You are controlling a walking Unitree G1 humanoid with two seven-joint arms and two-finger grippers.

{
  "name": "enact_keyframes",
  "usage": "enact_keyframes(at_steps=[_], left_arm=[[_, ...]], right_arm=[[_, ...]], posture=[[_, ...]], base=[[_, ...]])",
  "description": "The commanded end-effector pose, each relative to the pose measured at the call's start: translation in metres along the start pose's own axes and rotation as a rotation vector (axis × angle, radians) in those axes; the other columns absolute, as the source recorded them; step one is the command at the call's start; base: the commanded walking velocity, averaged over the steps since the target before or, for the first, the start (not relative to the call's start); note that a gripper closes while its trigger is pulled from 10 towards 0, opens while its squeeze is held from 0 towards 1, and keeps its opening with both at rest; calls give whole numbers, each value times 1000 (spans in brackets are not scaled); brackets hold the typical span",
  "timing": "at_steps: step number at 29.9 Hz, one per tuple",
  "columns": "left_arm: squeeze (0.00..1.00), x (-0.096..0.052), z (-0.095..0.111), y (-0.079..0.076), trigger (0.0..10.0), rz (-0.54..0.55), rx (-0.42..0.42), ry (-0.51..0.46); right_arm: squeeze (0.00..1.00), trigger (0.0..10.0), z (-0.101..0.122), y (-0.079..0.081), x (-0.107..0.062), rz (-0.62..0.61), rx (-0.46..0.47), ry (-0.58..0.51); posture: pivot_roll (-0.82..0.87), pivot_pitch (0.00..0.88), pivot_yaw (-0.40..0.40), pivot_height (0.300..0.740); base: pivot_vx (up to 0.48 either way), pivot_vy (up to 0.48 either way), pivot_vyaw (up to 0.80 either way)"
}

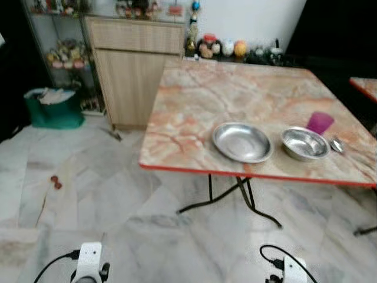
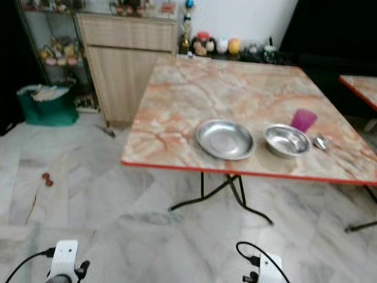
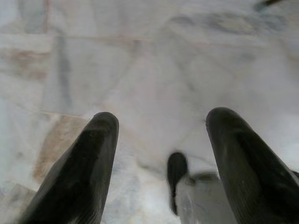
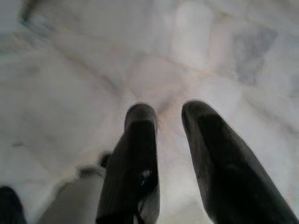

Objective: Setting the table

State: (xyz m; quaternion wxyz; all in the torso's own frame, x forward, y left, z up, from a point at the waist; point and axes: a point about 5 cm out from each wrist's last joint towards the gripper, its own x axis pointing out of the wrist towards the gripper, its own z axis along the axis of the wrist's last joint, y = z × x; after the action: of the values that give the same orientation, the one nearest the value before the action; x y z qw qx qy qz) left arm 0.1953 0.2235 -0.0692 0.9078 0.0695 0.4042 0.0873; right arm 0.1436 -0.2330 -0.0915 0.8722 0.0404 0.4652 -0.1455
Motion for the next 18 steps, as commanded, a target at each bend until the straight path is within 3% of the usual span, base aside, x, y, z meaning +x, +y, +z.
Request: enact_keyframes(at_steps=[1, 14, 18], left_arm=[[0, 0, -1, 1, 10000, -10, 31, 2], [0, 0, 1, -2, 10000, -36, 63, -4], [0, 0, 1, -3, 10000, -42, 69, -8]], right_arm=[[0, 10000, 4, 2, 1, 4, 4, -15], [0, 10000, 2, 2, 0, 5, 19, -13], [0, 10000, 0, 2, 0, 7, 19, -10]], posture=[[80, 0, -83, 740], [98, 0, -86, 740], [100, 0, -85, 740]], base=[[0, -420, 0], [0, -413, 0], [0, 0, 0]])
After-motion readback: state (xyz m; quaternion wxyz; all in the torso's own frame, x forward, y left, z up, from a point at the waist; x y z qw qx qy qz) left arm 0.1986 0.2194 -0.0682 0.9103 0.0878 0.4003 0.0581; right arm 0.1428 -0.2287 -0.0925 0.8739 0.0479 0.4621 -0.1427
